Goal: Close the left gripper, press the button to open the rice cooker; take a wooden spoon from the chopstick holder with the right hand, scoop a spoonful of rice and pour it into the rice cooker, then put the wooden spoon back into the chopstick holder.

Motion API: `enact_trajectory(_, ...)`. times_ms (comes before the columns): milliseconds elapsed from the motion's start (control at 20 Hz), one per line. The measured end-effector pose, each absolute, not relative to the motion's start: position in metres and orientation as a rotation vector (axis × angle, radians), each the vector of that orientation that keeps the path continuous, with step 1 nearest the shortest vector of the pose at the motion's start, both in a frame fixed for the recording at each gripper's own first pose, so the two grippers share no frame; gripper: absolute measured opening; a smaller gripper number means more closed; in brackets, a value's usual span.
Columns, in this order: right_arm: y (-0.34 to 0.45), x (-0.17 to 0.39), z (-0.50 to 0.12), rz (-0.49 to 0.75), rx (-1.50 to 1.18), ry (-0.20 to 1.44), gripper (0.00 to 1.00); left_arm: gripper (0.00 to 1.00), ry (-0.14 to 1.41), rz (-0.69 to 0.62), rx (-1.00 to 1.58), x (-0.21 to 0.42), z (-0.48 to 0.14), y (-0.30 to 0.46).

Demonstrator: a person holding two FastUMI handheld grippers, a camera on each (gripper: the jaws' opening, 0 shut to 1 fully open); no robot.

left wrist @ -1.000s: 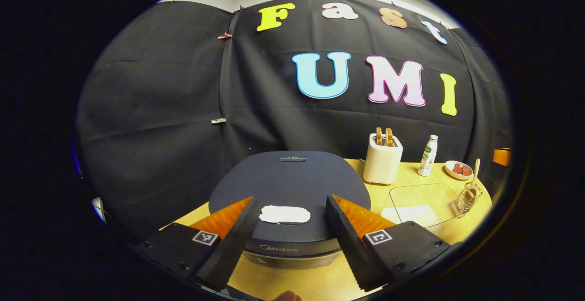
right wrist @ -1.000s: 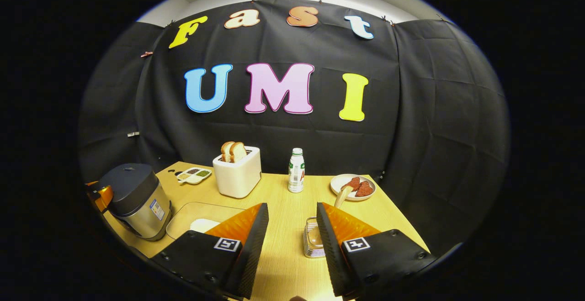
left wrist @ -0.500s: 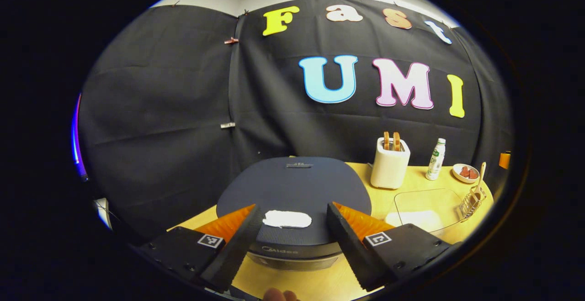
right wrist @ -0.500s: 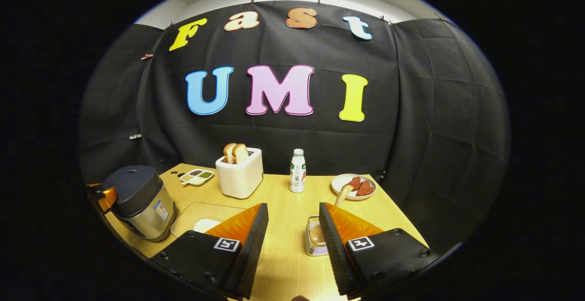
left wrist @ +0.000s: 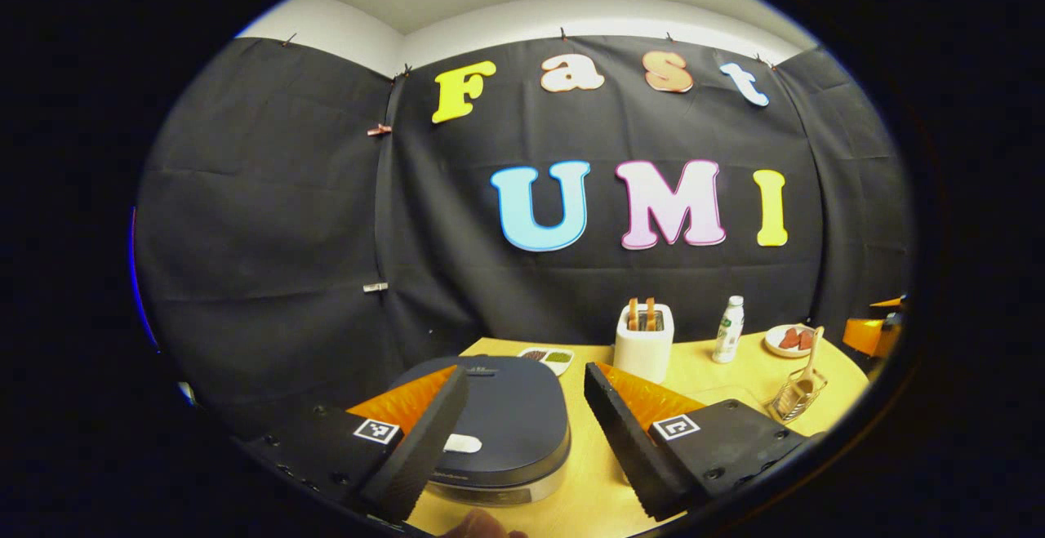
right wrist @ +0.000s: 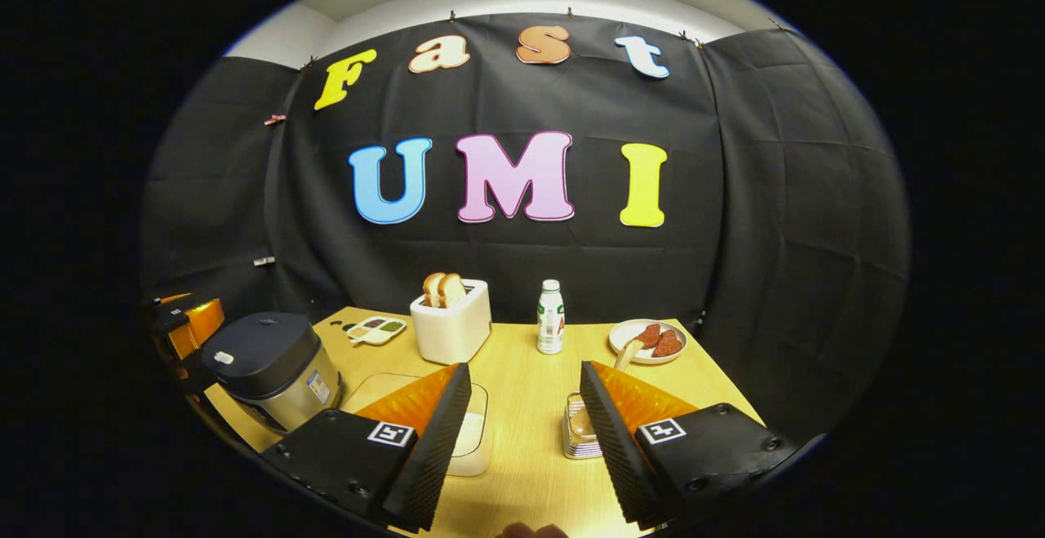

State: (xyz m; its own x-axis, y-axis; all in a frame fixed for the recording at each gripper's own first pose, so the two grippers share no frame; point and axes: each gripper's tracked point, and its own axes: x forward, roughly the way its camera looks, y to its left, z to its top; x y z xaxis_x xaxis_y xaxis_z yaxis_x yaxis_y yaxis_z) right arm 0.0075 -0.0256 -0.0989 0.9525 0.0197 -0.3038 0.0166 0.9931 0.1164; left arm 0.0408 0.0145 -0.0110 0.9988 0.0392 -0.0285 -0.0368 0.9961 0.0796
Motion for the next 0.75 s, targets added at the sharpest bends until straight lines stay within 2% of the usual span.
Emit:
enact_trajectory(350,-0.030,0.010,-0.080,0.012,0.154,0.277,0.84,0.96,-0.045,-0.010,0.110,0.020,0.026,-0.023)
enact_trajectory(750,-0.025,0.004,-0.073,0.029,0.122,0.273,0.84,0.96,-0.022,-0.048,0.101,0.011,0.023,-0.048)
